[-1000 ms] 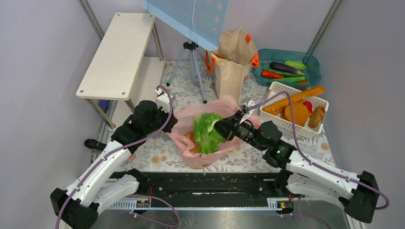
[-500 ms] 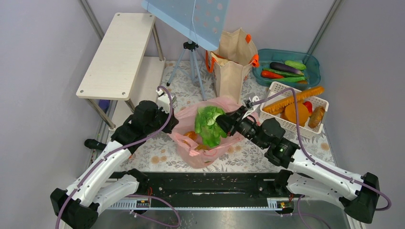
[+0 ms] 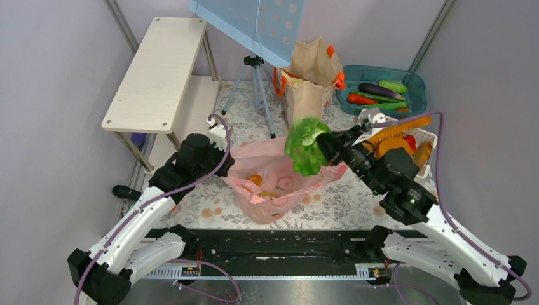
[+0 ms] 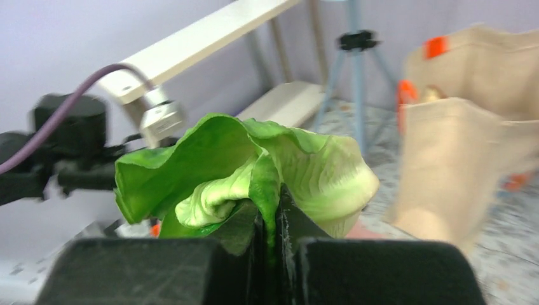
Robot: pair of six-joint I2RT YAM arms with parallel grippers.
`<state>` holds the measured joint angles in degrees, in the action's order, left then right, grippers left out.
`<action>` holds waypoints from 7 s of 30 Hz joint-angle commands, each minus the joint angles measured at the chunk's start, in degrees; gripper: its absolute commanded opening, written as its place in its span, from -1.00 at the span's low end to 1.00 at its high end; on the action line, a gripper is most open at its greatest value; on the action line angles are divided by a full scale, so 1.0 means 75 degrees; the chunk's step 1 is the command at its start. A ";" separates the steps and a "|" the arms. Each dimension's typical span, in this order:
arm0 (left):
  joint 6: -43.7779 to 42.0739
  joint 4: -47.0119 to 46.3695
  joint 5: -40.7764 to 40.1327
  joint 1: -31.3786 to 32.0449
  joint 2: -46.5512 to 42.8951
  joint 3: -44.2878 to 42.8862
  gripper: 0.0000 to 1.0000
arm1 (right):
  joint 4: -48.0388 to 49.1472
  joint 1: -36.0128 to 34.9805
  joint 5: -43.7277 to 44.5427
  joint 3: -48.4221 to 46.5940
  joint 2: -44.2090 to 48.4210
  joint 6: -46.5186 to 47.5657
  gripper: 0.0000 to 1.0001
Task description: Untie the knot of the grocery bags and take out the mixed food
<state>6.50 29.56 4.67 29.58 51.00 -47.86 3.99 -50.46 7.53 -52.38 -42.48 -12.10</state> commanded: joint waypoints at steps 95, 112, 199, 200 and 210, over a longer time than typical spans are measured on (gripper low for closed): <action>-0.0101 -0.0424 0.0379 0.0007 -0.0008 -0.0232 -1.00 | 0.0242 0.6535 -0.2750 0.0164 -0.2317 -0.1048 0.69; 0.0889 -0.1016 0.1433 0.0011 0.2685 -0.3029 -0.95 | -0.1349 0.5395 -0.5504 0.0526 0.1740 -0.1481 0.65; 0.3162 -0.0093 -0.1597 0.1270 -0.2096 0.2016 -1.00 | 0.1021 -0.2950 0.3135 0.1367 -0.5352 -0.1855 0.99; 0.3120 -0.0220 -0.1494 0.1281 -0.2164 0.2054 -1.00 | 0.1168 -0.2876 0.3123 0.1366 -0.5339 -0.1873 0.99; 0.2983 -0.0182 -0.1351 0.1395 -0.1821 0.1963 -1.00 | 0.1300 -0.2554 0.3304 0.0016 -0.6894 -0.1899 0.99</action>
<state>29.78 29.89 -6.09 39.59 36.53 -32.25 11.68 -70.15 28.21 -48.16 -89.78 -25.21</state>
